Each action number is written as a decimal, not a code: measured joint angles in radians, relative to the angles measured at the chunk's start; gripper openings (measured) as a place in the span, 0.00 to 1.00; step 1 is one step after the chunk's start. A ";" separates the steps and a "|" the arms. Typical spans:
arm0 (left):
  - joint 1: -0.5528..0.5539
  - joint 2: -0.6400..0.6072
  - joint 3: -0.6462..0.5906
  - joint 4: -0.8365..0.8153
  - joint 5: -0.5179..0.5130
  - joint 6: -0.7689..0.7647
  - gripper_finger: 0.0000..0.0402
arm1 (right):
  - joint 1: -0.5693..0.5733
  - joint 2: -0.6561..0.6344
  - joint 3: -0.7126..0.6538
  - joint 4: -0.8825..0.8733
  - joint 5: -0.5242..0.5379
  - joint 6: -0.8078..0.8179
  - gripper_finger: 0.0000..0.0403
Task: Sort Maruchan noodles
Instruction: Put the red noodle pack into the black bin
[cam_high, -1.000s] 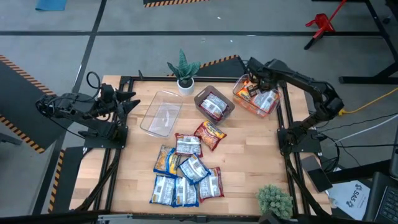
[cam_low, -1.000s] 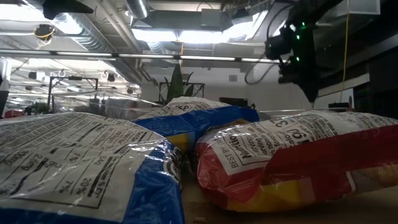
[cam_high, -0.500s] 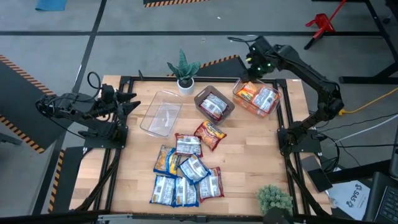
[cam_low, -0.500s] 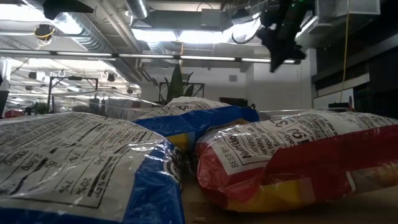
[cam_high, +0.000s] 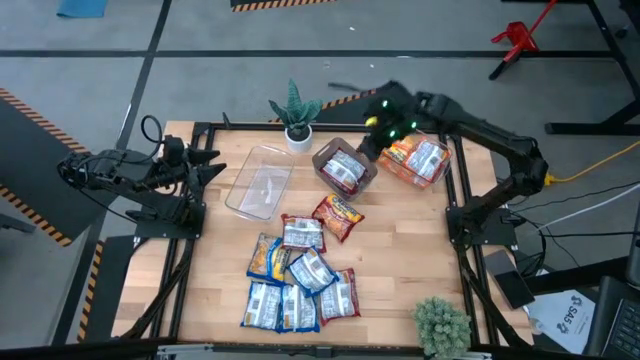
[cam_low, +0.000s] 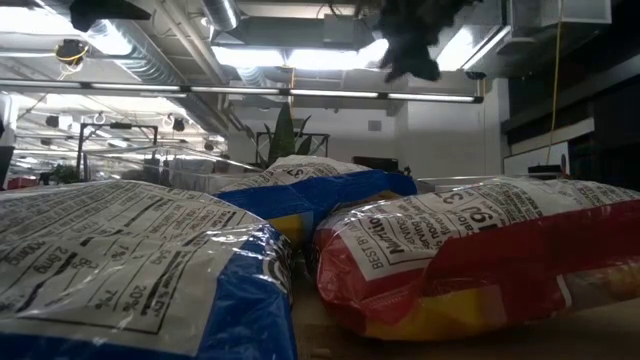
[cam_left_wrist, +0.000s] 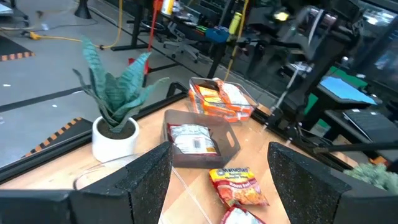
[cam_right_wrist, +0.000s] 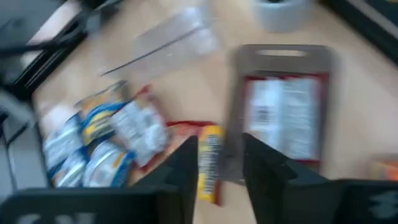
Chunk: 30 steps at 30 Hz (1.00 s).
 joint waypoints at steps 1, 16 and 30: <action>0.000 0.000 0.000 0.000 0.007 0.002 0.64 | 0.040 0.000 0.000 0.021 0.008 -0.001 0.31; 0.000 0.000 0.000 -0.033 0.116 0.031 0.64 | 0.582 0.084 0.000 0.003 0.468 0.282 0.58; 0.000 0.000 0.000 -0.105 0.147 0.033 0.64 | 0.734 0.437 0.000 0.032 0.759 0.286 0.62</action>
